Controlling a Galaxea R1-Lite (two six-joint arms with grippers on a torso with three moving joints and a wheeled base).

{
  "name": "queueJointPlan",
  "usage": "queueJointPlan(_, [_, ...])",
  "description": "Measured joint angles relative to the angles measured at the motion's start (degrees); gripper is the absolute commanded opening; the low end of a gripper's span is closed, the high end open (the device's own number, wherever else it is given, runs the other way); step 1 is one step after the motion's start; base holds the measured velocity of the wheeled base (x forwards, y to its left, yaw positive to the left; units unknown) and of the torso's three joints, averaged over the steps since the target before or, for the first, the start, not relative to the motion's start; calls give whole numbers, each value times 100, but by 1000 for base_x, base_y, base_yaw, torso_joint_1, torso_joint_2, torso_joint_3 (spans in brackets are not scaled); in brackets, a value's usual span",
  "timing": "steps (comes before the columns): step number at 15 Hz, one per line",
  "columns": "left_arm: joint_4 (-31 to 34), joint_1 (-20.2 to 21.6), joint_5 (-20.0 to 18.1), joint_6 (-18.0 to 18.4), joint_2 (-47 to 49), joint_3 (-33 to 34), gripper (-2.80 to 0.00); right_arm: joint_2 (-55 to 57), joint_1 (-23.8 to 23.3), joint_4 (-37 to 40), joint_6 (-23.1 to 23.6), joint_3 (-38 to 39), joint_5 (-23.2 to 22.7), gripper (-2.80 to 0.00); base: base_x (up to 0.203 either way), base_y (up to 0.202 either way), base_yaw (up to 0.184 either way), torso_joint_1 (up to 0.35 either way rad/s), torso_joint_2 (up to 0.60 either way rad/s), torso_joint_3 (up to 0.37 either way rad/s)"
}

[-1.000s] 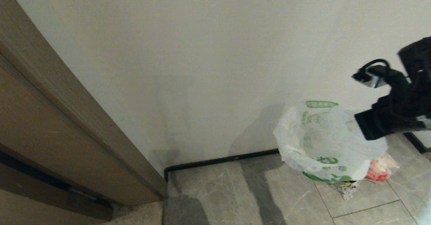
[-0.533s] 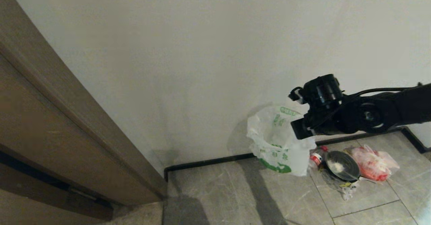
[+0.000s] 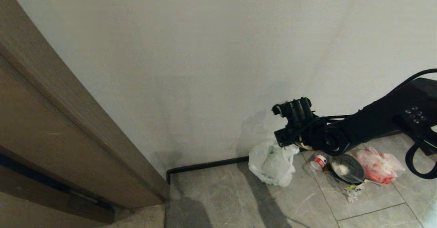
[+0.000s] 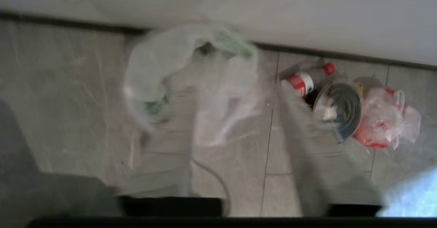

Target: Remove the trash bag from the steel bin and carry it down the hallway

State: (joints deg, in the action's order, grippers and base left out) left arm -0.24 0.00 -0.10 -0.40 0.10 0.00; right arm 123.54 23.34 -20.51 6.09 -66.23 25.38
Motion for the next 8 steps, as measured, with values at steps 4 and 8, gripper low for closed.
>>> queueJointPlan(4, [0,0,2,-1,0,0,-280,-436,0,14,-185,383,24,0,0,0,0,0,0,0])
queueJointPlan(8, [0,0,0,0,0,0,-280,-1957,-110,196,-797,1189,-21,-280,0,0,0,0,0,0])
